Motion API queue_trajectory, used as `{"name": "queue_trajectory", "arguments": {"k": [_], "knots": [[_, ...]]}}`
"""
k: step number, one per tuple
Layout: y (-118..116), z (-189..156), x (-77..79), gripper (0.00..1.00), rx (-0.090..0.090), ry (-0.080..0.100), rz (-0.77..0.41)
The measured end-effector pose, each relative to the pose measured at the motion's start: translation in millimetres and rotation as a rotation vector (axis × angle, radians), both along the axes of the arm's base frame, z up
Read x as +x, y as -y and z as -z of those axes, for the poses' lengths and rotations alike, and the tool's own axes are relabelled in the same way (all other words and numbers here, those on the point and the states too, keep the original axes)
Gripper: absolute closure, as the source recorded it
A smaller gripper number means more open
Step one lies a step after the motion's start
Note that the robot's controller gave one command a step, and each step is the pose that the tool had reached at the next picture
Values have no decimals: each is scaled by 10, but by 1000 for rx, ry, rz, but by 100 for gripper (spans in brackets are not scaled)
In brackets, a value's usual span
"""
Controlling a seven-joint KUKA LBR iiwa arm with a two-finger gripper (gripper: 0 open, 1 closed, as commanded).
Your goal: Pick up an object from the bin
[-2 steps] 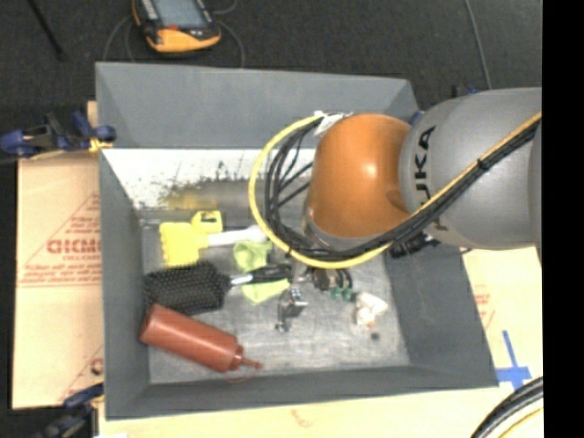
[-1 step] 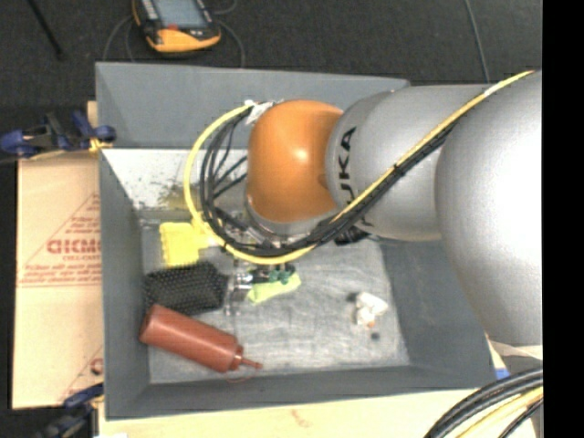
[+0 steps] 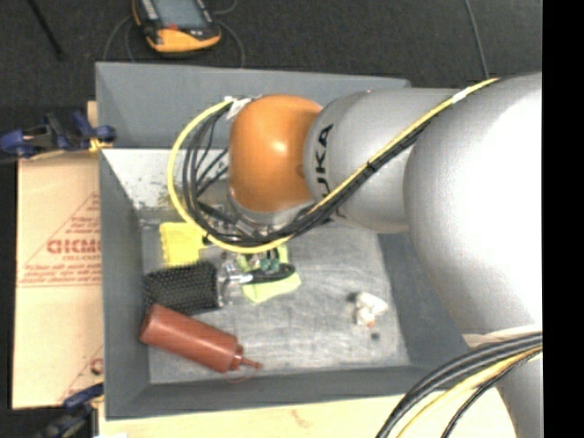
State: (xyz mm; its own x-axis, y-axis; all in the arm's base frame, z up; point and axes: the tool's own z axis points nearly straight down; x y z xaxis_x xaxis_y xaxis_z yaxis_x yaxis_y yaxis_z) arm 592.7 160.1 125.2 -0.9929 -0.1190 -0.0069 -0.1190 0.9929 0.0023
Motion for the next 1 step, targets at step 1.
{"name": "queue_trajectory", "arguments": {"k": [1], "knots": [[598,25,-51,0,-1,-5,222]]}}
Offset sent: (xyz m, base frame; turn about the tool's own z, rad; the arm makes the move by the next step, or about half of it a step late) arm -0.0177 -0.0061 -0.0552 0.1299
